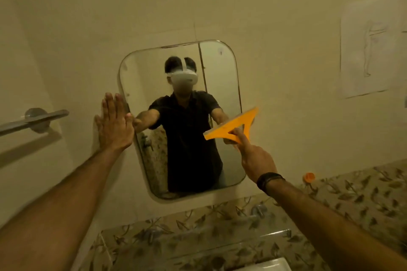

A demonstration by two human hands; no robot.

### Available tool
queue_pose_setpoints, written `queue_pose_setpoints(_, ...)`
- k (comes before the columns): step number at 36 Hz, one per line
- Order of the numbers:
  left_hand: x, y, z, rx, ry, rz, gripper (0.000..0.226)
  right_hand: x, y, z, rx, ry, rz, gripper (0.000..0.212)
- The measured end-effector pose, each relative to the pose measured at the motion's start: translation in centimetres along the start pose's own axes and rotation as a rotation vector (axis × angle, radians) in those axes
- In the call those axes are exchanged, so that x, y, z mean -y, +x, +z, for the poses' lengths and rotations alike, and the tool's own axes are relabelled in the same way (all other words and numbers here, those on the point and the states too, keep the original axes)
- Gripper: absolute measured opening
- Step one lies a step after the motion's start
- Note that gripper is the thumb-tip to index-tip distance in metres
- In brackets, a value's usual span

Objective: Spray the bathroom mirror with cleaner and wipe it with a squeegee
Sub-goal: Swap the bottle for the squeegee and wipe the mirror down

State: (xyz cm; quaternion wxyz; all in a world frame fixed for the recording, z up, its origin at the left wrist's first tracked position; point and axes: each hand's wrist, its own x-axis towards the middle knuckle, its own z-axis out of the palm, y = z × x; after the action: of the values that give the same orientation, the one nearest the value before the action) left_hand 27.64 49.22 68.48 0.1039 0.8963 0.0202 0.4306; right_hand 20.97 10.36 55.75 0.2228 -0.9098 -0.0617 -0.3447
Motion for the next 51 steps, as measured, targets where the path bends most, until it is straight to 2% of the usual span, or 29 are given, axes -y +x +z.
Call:
queue_pose_setpoints(9,0.1,0.0,0.2,-0.019,0.010,0.003,0.066,-2.7,-9.5,7.2,0.126,0.010,0.116,0.084)
queue_pose_setpoints(15,0.2,-0.1,0.1,0.006,0.003,-0.001,0.067,-2.2,-11.9,6.8,0.150,0.032,0.126,0.089)
queue_pose_setpoints(20,0.1,0.0,0.0,0.013,0.002,0.000,0.069,1.7,-7.1,3.1,-0.070,0.114,0.017,0.070)
queue_pose_setpoints(23,0.3,0.1,-0.4,0.018,-0.013,-0.003,0.069,5.2,-1.9,0.4,-0.147,0.152,-0.071,0.067)
queue_pose_setpoints(28,0.2,-0.2,-0.7,0.067,-0.026,0.007,0.069,11.1,5.7,-4.4,-0.205,0.167,-0.266,0.066)
queue_pose_setpoints(31,0.3,-0.3,-1.0,0.072,-0.036,0.022,0.068,14.9,9.5,-5.7,-0.230,0.112,-0.318,0.064)
queue_pose_setpoints(38,1.5,-0.5,-0.7,0.046,0.013,0.103,0.066,19.6,12.7,-4.2,-0.161,-0.040,-0.379,0.067)
queue_pose_setpoints(42,1.9,-0.5,-0.6,0.049,0.005,0.108,0.070,17.6,10.5,-1.2,-0.105,-0.004,-0.354,0.072)
queue_pose_setpoints(47,1.7,-0.8,-0.8,0.065,0.007,0.107,0.069,13.3,3.6,2.7,0.036,-0.020,-0.317,0.073)
queue_pose_setpoints(51,1.5,-1.0,-1.0,0.068,0.013,0.111,0.069,10.2,-1.4,6.4,0.129,-0.070,-0.248,0.085)
